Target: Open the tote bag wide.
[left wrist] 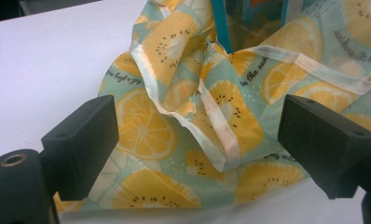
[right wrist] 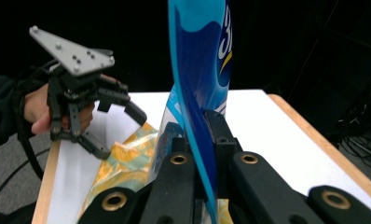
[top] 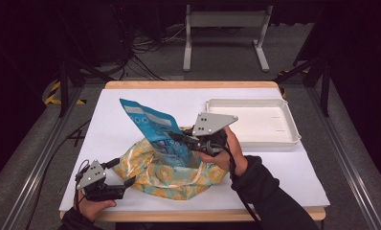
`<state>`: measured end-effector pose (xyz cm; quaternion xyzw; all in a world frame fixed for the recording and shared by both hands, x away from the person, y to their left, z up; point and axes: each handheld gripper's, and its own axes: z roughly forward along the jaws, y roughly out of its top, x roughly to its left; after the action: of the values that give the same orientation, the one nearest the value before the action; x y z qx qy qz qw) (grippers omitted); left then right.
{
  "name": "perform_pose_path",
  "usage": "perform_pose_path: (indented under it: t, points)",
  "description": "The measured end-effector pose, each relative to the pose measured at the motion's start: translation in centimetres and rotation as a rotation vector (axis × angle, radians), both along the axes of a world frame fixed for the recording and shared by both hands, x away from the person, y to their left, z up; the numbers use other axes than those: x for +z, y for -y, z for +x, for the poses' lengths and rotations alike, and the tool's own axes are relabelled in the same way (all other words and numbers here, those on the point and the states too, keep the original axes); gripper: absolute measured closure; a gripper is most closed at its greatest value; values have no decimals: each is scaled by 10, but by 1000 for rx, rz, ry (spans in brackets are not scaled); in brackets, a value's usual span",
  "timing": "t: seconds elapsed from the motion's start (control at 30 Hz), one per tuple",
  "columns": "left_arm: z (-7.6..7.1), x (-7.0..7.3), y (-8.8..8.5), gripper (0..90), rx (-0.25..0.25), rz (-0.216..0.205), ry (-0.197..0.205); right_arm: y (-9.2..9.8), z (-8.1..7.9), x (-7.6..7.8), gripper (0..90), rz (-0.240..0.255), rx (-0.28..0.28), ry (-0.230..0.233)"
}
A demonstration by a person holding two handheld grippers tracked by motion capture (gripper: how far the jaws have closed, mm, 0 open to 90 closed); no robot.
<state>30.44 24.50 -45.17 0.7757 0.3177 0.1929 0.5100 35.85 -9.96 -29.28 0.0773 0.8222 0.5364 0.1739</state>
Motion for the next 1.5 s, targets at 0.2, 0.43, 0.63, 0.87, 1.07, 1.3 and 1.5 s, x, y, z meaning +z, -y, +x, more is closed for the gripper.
perform_pose_path:
  t: [0.2,0.43,0.63,0.87,1.07,1.3,1.5]
  points:
    - [3,-3,-2,128,4,2,-16,-2,1,15,895,32,-10,10]
    - [4,-4,-2,128,5,16,-21,-10,0,29,894,38,-10,37]
    - [7,-5,3,144,10,61,-44,-11,1,43,895,68,-20,60]
    - [7,-5,4,153,12,63,-49,0,1,56,895,91,-42,80]
    - [7,-5,3,153,10,60,-49,15,3,67,895,108,-78,97]
    - [7,-5,3,153,4,50,-48,41,9,69,896,114,-148,103]
    - [7,-5,2,153,6,51,-46,64,15,66,896,113,-209,106]
